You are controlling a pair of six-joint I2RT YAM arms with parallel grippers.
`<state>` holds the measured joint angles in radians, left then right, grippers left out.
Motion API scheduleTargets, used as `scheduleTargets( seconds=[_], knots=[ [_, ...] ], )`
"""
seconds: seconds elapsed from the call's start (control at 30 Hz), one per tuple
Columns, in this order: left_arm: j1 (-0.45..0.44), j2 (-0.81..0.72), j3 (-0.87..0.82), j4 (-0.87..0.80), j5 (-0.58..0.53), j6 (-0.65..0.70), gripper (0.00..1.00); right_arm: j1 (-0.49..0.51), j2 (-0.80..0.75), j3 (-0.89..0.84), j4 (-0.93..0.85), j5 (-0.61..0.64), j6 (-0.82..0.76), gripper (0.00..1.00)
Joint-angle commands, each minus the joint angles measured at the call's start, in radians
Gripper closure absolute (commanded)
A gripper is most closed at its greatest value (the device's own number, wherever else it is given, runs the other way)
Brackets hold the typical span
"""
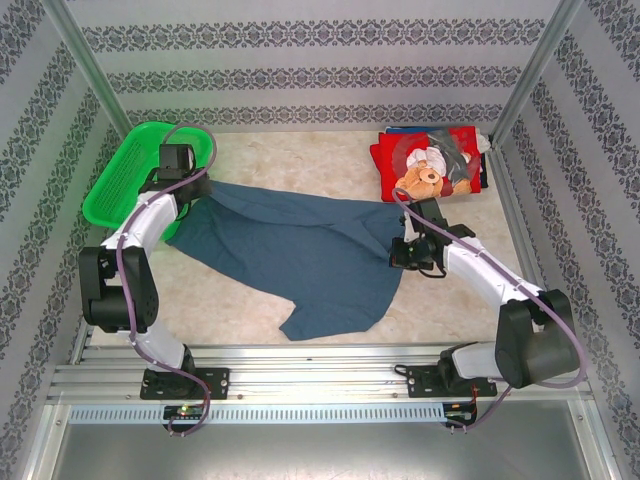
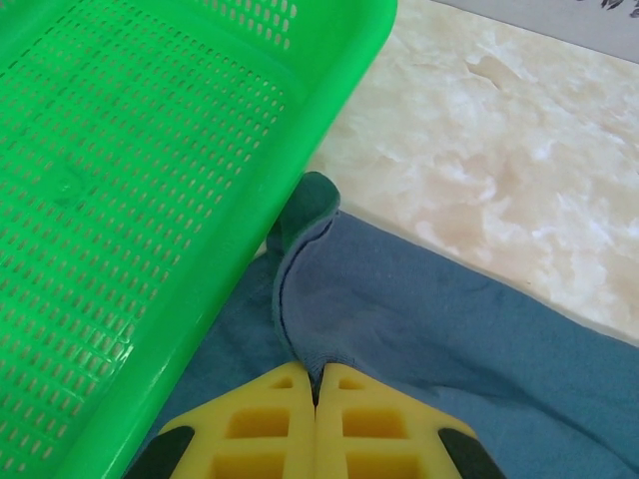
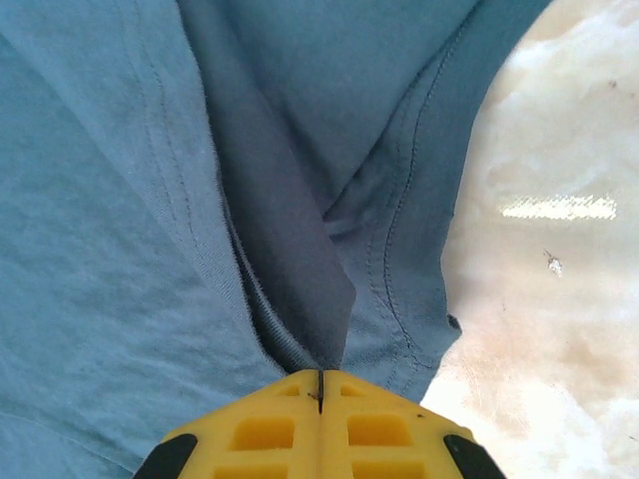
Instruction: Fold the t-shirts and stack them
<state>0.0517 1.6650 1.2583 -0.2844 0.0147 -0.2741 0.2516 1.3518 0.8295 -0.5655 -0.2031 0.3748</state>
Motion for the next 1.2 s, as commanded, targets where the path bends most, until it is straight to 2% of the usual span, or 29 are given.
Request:
scheduleTargets(
  seconds=[0.0,0.63,0.7,0.77,0.83,0.87,0.93,1.03,1.17],
  knots=[
    [-0.009,-0.001,0.011,-0.03,-0.03,-0.024,1.0,0.009,0.008,-0.016,0.007,-0.012,0.02,1.0],
    [-0.021,0.095,0.099,-0.061,0.009,-0.033,0.96,0.002,0.052,-0.019,0.016,-0.055,0.016,0.98],
    [-0.021,0.11,0.106,-0.077,0.009,-0.035,0.88,-0.004,0.06,-0.018,0.016,-0.068,0.012,0.89],
    [-0.021,0.124,0.122,-0.102,-0.004,-0.042,0.74,-0.015,0.055,-0.02,0.014,-0.083,0.017,0.65],
    [-0.021,0.126,0.139,-0.119,-0.018,-0.05,0.6,-0.036,0.035,-0.028,0.011,-0.098,0.035,0.49],
    [-0.021,0.124,0.15,-0.129,-0.031,-0.059,0.58,-0.057,0.015,-0.035,0.012,-0.112,0.044,0.43],
    [-0.021,0.108,0.171,-0.14,-0.045,-0.069,0.52,-0.092,-0.026,-0.048,0.007,-0.124,0.07,0.35],
    [-0.021,0.064,0.19,-0.131,-0.051,-0.092,0.3,-0.135,-0.058,-0.071,0.004,-0.135,0.128,0.33],
    [-0.026,0.019,0.224,-0.136,-0.007,-0.124,0.24,-0.134,-0.007,-0.092,0.069,-0.173,0.179,0.32]
  ],
)
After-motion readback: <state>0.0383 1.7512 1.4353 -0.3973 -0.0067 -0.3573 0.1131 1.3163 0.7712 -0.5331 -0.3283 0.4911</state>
